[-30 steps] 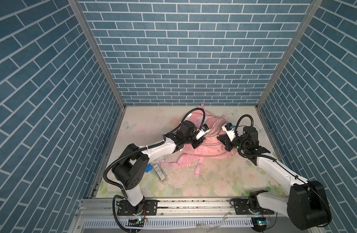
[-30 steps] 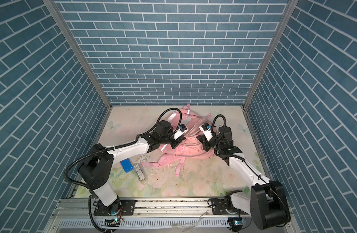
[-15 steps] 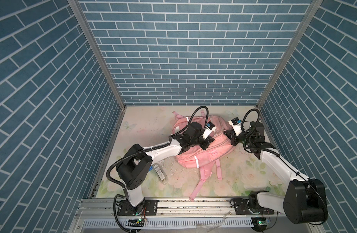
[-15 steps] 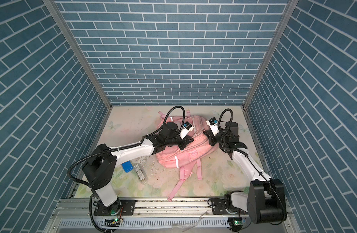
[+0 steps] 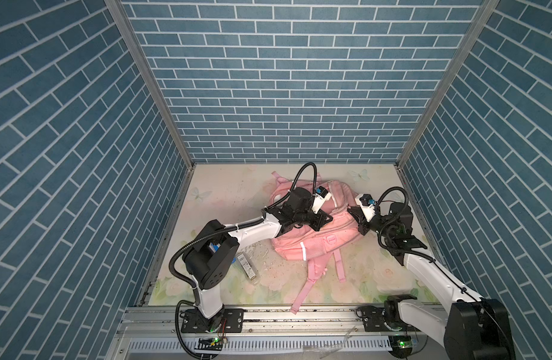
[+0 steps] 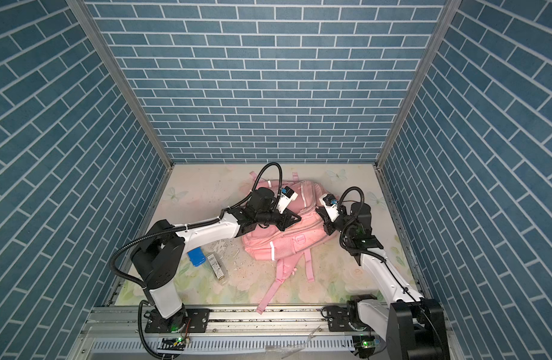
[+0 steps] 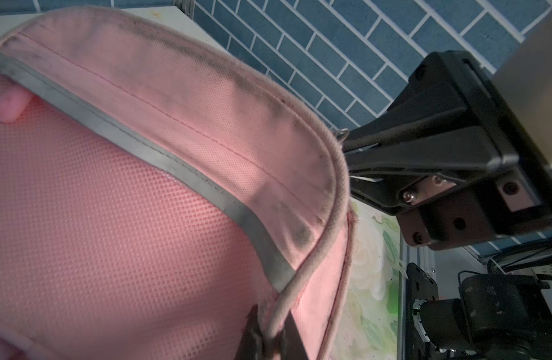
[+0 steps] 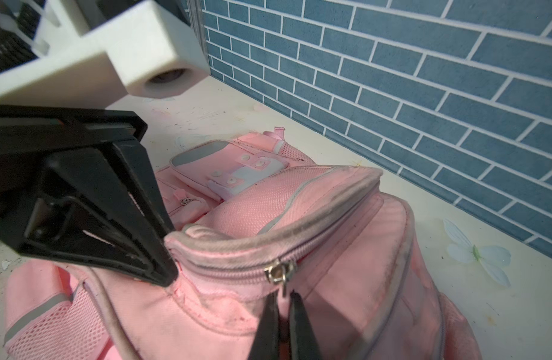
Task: Pack books, pencil case, and school supplies into a backpack
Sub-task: Unzip the student bag at the center of the table.
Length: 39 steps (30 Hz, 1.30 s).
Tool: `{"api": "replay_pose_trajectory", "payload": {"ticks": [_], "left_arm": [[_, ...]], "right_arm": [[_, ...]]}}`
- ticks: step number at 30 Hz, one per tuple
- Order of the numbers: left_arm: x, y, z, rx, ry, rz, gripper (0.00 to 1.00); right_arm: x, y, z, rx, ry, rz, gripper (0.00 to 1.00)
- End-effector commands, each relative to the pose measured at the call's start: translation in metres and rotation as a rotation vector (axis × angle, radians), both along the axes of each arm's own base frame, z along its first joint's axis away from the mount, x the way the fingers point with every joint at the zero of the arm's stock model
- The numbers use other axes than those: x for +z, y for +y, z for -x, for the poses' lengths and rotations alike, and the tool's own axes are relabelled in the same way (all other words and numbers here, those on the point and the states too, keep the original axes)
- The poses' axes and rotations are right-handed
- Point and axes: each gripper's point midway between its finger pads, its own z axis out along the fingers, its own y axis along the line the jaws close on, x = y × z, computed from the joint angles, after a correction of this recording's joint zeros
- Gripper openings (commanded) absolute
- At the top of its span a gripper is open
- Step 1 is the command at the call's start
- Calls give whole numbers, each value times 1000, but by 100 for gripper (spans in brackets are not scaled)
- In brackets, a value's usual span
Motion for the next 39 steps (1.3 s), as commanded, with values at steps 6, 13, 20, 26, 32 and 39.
{"api": "replay_pose_trajectory", "payload": {"ticks": [6, 13, 20, 26, 32, 39], "left_arm": [[71, 6, -54, 112, -337, 2, 0], [64, 21, -65, 157, -321, -65, 0], [86, -16, -45, 116, -250, 109, 0], [112, -32, -26, 57, -222, 213, 0], [107, -31, -15, -20, -259, 160, 3], [31, 18, -18, -20, -362, -101, 49]], "right_arm": [[8, 29, 44, 241, -20, 8, 0], [0, 19, 34, 187, 56, 50, 0], [-19, 45, 34, 185, 129, 83, 0], [-12, 46, 23, 130, 100, 19, 0], [-20, 37, 12, 65, 133, 18, 0], [-11, 19, 14, 14, 105, -58, 0]]}}
